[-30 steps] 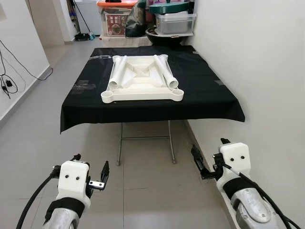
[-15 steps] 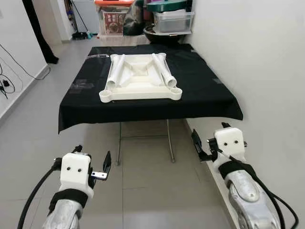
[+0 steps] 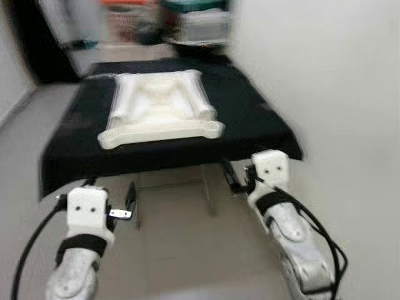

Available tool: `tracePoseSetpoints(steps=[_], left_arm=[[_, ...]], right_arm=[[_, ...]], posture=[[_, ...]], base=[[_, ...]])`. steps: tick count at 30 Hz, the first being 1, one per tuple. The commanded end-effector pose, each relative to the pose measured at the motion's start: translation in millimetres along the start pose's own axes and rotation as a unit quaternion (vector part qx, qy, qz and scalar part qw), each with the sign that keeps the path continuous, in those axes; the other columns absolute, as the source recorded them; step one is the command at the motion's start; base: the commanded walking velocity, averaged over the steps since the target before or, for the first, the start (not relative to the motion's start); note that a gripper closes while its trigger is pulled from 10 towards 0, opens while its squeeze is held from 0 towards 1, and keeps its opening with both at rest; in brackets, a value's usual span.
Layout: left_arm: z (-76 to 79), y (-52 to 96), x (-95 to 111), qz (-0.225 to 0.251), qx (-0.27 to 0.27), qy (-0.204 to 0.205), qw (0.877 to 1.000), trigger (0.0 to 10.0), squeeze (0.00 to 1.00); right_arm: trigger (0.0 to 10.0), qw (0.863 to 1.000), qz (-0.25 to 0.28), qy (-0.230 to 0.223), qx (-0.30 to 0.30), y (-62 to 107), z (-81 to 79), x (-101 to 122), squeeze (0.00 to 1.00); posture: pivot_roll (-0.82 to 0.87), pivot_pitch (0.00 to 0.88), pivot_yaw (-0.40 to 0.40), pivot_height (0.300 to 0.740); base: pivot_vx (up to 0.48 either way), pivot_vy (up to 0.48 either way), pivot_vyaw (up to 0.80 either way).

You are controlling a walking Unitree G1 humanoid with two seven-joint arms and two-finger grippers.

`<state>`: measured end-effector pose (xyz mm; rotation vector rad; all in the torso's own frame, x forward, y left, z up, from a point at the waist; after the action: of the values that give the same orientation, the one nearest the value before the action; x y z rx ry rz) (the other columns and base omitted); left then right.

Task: Building children table

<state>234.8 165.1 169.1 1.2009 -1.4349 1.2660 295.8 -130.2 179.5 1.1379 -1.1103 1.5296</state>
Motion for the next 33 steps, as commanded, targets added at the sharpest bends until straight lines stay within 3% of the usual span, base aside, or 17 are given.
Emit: tracePoseSetpoints(steps=[1, 13, 23, 27, 31, 33], left_arm=[[3.3, -0.8, -1.8, -0.002, -0.009, -0.003, 1.000, 10.0, 0.00], [4.0, -3.4, -3.6, -0.001, -0.007, -0.003, 1.000, 10.0, 0.00], [6.1, -4.9, -7.1, -0.010, -0.009, -0.004, 1.000, 10.0, 0.00], [5.0, -6.3, -8.2, -0.011, -0.008, -0.007, 1.000, 10.0, 0.00], [4.5, -6.4, -8.6, -0.011, -0.006, -0.008, 1.000, 10.0, 0.00], [4.7, -6.6, -8.9, -0.011, -0.004, -0.008, 1.000, 10.0, 0.00]], right_arm=[[10.0, 1.000, -0.008, -0.001, -0.005, -1.8, 3.7, -4.2, 0.00], [10.0, 1.000, -0.019, -0.002, 0.011, -15.3, 2.6, -8.4, 0.00], [10.0, 0.999, -0.033, -0.008, 0.016, -25.9, 2.5, -7.7, 0.00], [10.0, 0.996, -0.063, -0.054, 0.021, -44.2, -4.3, -5.6, 0.00], [10.0, 0.994, -0.077, -0.075, 0.029, -50.8, -11.8, -6.2, 0.00], [10.0, 0.991, -0.089, -0.092, 0.044, -58.1, -23.9, -6.6, 0.00]], posture=[[0.03, 0.000, -0.002, 0.740], [0.04, 0.000, -0.012, 0.740], [0.03, 0.000, -0.005, 0.740], [0.04, 0.000, -0.008, 0.740], [0.04, 0.000, -0.011, 0.740], [0.05, 0.000, -0.013, 0.740]], base=[[0.480, 0.000, 0.00], [0.480, 0.000, 0.00], [0.000, 0.000, 0.00], [0.000, 0.000, 0.00], [0.000, 0.000, 0.00], [0.000, 0.000, 0.00]])
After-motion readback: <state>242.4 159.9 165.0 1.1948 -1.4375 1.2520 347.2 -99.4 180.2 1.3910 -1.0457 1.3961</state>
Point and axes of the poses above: a point about 5 cm out from each wrist's last joint towards the gripper, its own y axis pointing back from the gripper into the wrist, its own x axis along the axis of the wrist's last joint, z = x × y, the point moved 2 cm from there along -y, pointing out of the wrist towards the gripper, and after that the axes turned 1 degree about -y, right-handed, at the moved point
